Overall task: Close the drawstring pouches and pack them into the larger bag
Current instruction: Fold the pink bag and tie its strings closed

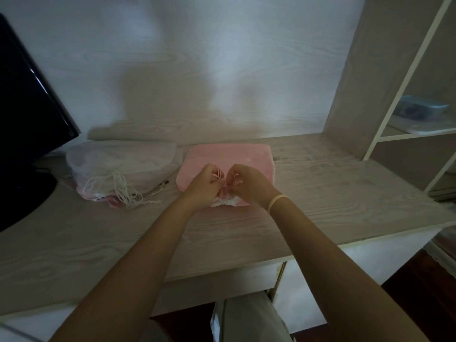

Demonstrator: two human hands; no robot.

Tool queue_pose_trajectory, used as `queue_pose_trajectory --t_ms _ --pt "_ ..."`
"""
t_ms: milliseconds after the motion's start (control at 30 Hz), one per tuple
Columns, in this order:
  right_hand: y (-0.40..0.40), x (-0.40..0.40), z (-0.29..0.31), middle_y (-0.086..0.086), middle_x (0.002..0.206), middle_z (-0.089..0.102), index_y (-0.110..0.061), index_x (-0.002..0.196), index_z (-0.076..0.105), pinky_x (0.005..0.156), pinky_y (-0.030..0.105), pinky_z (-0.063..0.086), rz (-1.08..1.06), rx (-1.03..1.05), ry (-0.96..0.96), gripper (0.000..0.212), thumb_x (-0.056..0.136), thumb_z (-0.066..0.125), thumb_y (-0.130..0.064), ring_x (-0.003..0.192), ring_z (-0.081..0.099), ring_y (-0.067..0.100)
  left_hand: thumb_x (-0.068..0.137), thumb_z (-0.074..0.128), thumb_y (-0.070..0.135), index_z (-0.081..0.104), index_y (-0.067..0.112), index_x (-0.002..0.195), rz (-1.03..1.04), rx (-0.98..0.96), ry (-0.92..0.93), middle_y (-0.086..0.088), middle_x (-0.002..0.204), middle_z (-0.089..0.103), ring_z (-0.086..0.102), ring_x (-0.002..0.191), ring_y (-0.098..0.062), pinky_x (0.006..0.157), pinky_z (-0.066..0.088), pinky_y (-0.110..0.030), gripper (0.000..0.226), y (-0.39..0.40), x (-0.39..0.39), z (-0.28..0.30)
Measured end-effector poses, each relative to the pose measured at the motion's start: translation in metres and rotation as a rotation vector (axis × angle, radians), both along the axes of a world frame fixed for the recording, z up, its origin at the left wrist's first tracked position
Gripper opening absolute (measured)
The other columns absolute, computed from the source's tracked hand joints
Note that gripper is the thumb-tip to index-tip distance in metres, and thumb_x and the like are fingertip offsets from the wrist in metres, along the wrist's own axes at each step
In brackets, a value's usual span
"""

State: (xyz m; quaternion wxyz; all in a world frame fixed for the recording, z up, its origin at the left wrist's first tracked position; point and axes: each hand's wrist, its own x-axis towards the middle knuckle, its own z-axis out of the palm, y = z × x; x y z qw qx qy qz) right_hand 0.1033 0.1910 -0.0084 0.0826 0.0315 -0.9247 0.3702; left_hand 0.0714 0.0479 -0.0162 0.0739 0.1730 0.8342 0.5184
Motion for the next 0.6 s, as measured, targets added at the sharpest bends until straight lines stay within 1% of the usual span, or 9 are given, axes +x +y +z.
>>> queue_pose_trajectory --t_ms 67,133,200,300,367,433,500,533,600 --pt "-0.003 0.0 -0.001 0.003 0.074 0.067 -0.016 0.079 0.059 0.067 0.023 0.048 -0.036 -0.001 0.03 0.014 0.076 0.073 -0.012 0.067 0.058 0.014 0.099 0.051 0.016 0.046 0.011 0.103 0.054 -0.002 0.005 -0.004 0.073 0.066 0.061 0.066 -0.019 0.053 0.045 -0.024 0.008 -0.002 -0.002 -0.003" --pt "-0.006 -0.001 -0.003 -0.001 0.069 0.064 -0.018 0.077 0.058 0.058 0.015 0.044 -0.065 0.015 0.07 0.015 0.077 0.071 -0.011 0.062 0.056 0.012 0.096 0.057 0.017 0.046 0.009 0.109 0.121 0.05 -0.045 -0.01 0.074 0.07 0.059 0.058 -0.019 0.048 0.046 -0.022 0.019 -0.002 -0.004 -0.003" --pt "-0.007 -0.002 -0.005 0.001 0.074 0.067 -0.018 0.079 0.058 0.055 0.011 0.041 -0.084 0.051 0.118 0.013 0.08 0.069 -0.011 0.064 0.058 0.013 0.093 0.062 0.02 0.05 0.007 0.105 0.186 0.076 -0.085 -0.016 0.077 0.072 0.057 0.051 -0.019 0.047 0.049 -0.023 0.022 -0.002 -0.005 0.001" --pt "-0.007 -0.001 -0.003 0.006 0.086 0.072 -0.013 0.088 0.064 0.065 0.018 0.048 -0.081 0.142 0.166 0.004 0.085 0.066 -0.011 0.075 0.065 0.019 0.085 0.066 0.019 0.063 0.006 0.094 0.198 0.006 -0.061 -0.013 0.076 0.074 0.061 0.055 -0.017 0.058 0.055 -0.028 0.015 -0.005 -0.007 0.006" --pt "-0.007 -0.001 -0.002 0.006 0.091 0.073 -0.012 0.093 0.068 0.071 0.025 0.051 -0.082 0.214 0.187 0.007 0.088 0.064 -0.015 0.08 0.066 0.021 0.076 0.074 0.012 0.068 0.008 0.087 0.153 -0.027 -0.061 -0.01 0.084 0.075 0.064 0.059 -0.015 0.058 0.055 -0.027 0.013 -0.007 -0.007 0.007" --pt "-0.007 -0.002 -0.001 0.005 0.093 0.073 -0.014 0.097 0.07 0.075 0.029 0.052 -0.082 0.277 0.189 0.012 0.09 0.061 -0.018 0.084 0.066 0.022 0.068 0.084 0.01 0.067 0.012 0.084 0.111 -0.02 -0.058 -0.008 0.087 0.074 0.068 0.069 -0.016 0.061 0.058 -0.029 0.023 -0.01 -0.005 0.005" --pt "-0.009 -0.003 0.0 0.006 0.094 0.073 -0.015 0.101 0.071 0.077 0.033 0.051 -0.058 0.374 0.195 0.016 0.091 0.059 -0.021 0.086 0.066 0.025 0.063 0.089 0.018 0.067 0.019 0.078 0.115 -0.036 0.0 -0.002 0.087 0.074 0.071 0.078 -0.019 0.068 0.061 -0.039 0.026 -0.011 -0.006 0.003" --pt "-0.009 -0.003 0.0 0.007 0.093 0.073 -0.016 0.103 0.071 0.077 0.034 0.051 -0.041 0.431 0.199 0.018 0.092 0.058 -0.02 0.086 0.066 0.026 0.062 0.089 0.021 0.066 0.022 0.075 0.123 -0.054 0.034 0.001 0.085 0.074 0.072 0.079 -0.019 0.069 0.061 -0.041 0.026 -0.012 -0.006 0.002" --pt "-0.011 -0.003 0.002 0.009 0.092 0.072 -0.015 0.104 0.069 0.076 0.035 0.049 -0.016 0.536 0.213 0.02 0.091 0.055 -0.015 0.085 0.065 0.029 0.065 0.087 0.022 0.063 0.028 0.071 0.137 -0.098 0.096 0.005 0.077 0.071 0.071 0.078 -0.019 0.068 0.059 -0.036 0.025 -0.012 -0.004 0.001"
